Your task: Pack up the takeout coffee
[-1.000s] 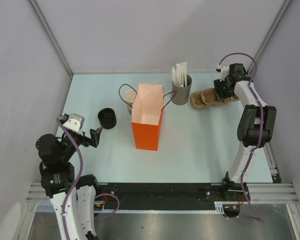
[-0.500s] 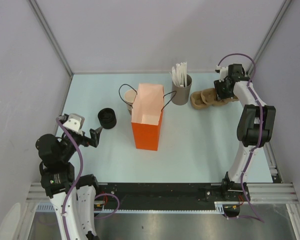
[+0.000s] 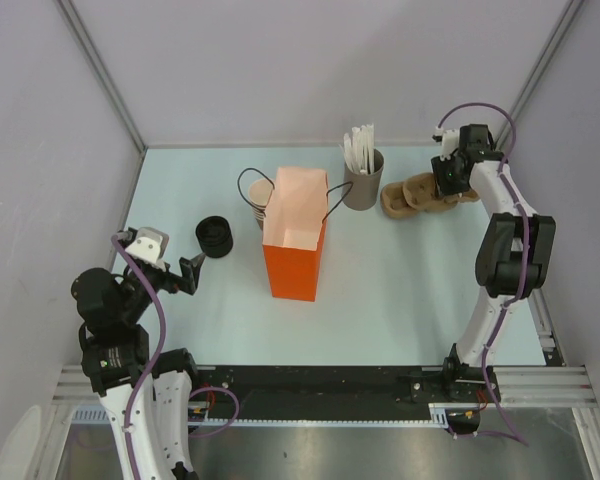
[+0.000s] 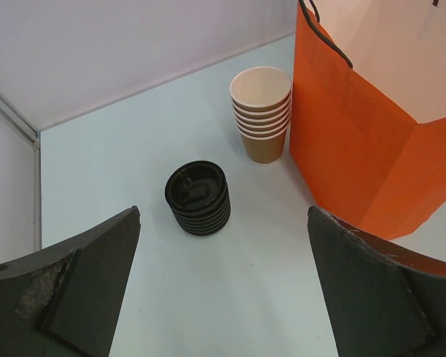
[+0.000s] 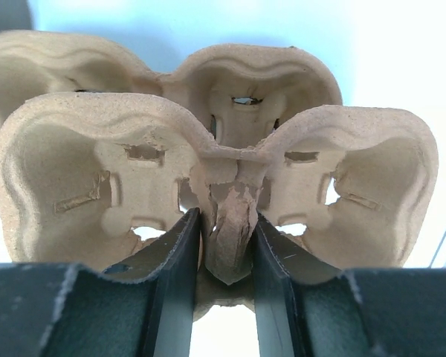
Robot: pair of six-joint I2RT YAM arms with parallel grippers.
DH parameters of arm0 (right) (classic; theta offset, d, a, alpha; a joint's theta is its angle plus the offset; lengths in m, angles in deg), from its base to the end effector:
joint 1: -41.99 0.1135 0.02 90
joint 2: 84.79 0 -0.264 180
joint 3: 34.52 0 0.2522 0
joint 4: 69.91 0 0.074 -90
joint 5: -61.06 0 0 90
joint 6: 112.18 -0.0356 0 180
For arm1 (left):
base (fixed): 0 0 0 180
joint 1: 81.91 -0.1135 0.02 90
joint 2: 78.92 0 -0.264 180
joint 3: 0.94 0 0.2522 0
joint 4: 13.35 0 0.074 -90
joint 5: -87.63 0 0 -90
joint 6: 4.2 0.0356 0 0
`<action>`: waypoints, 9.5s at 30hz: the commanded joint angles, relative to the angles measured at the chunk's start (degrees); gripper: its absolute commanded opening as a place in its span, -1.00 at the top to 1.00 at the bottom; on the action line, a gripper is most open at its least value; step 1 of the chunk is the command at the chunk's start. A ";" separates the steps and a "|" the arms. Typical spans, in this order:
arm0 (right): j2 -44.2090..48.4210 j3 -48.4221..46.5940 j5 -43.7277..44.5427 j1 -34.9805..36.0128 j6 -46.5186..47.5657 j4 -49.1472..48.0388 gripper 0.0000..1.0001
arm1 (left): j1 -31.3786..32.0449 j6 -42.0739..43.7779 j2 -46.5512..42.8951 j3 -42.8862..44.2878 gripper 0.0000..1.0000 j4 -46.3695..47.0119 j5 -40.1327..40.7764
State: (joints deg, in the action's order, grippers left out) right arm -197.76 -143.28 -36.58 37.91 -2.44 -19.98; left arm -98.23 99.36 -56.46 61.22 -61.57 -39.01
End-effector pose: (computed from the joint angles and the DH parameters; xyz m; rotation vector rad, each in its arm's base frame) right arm 0.4378 -0.0265 0.2495 -0.3946 2.4723 -0.0036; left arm 0.0746 -0.0003 0.3603 0.4248 1.6383 -0.1593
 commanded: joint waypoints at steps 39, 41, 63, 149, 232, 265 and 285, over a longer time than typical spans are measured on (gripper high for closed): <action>31.24 -8.45 30.84 53.81 17.68 -8.73 0.21 | -0.65 5.95 11.29 14.35 -0.99 -7.64 -4.49; 29.04 -8.62 31.81 54.35 18.22 -9.35 0.21 | -0.65 5.69 11.20 13.57 -0.99 -7.12 -5.10; 19.72 -5.81 27.95 59.80 21.47 -0.40 0.23 | 10.86 1.11 18.41 14.97 -0.99 -0.09 -0.90; 0.73 -25.85 -13.01 47.50 16.11 28.00 0.21 | 28.53 -5.57 40.12 21.03 -0.13 17.41 9.75; 5.55 -48.43 -5.19 50.92 14.44 31.78 -0.73 | 29.41 -7.32 40.03 19.62 -0.26 18.90 13.00; 35.36 0.78 14.59 47.50 31.58 4.53 -0.83 | 29.41 -0.90 43.19 24.28 -0.57 9.41 13.88; 35.71 -1.15 3.34 46.88 30.79 8.22 0.51 | 29.41 -1.44 53.13 40.63 0.12 -0.86 12.91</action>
State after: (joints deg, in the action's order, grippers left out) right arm -163.64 -142.67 -30.92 84.99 28.95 -10.89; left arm -69.31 97.35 -4.14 97.68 -59.25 -25.48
